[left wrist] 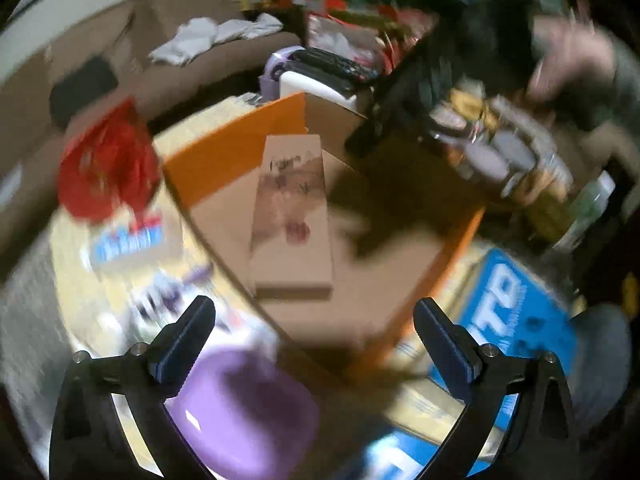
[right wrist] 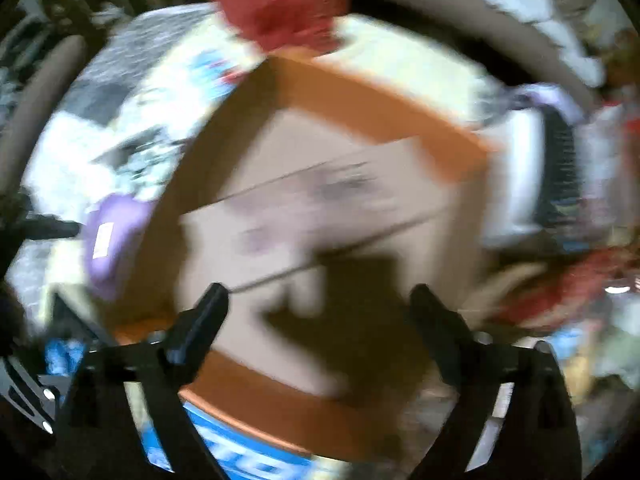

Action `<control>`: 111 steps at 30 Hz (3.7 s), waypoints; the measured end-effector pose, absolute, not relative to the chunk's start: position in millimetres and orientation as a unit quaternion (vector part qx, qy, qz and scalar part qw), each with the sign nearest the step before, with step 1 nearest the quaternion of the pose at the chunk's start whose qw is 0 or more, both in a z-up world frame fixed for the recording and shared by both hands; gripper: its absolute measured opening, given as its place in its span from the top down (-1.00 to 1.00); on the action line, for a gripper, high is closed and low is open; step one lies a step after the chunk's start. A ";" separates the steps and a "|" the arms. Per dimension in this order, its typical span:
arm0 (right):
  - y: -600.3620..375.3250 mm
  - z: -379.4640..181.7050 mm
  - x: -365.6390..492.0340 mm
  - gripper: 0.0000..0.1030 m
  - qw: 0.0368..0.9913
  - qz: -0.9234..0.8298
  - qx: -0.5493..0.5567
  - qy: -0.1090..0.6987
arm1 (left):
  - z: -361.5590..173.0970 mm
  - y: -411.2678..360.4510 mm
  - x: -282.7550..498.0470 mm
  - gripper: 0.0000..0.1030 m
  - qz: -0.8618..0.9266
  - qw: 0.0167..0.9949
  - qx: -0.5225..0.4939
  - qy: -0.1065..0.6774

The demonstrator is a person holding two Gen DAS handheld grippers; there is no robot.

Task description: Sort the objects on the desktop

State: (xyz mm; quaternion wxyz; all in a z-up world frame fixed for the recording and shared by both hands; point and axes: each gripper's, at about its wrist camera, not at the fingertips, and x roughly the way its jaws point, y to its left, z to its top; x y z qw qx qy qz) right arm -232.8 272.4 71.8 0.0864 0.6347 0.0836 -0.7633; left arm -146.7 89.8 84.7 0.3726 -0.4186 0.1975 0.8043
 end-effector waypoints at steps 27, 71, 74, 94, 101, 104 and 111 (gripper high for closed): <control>396.9 74.1 -180.8 -0.81 0.140 -0.793 0.573 -0.149 | -36.6 221.7 -227.2 -0.73 0.593 0.378 -0.457 0.544; 310.9 43.3 -217.2 -0.80 0.139 -0.749 0.635 -0.130 | 69.8 101.6 -208.0 -0.91 0.831 0.301 -0.426 0.193; 323.6 55.0 -209.5 -0.80 0.110 -0.778 0.606 -0.124 | 60.1 145.0 -227.8 -0.91 0.787 0.344 -0.434 0.274; 359.1 47.6 -164.1 -0.80 0.149 -0.779 0.590 -0.152 | -29.5 220.7 -264.2 -0.80 0.724 0.218 -0.548 0.359; 376.8 40.7 -169.2 -0.34 0.140 -0.771 0.565 -0.258 | -15.5 195.2 -270.6 -0.68 0.740 0.239 -0.621 0.098; 379.3 38.7 -171.0 -0.32 0.136 -0.770 0.559 -0.275 | -9.6 173.4 -263.9 -0.61 0.716 0.265 -0.643 -0.061; 375.2 60.5 -173.2 -0.33 0.137 -0.789 0.535 -0.270 | -9.0 138.4 -258.8 -0.80 0.699 0.258 -0.647 -0.163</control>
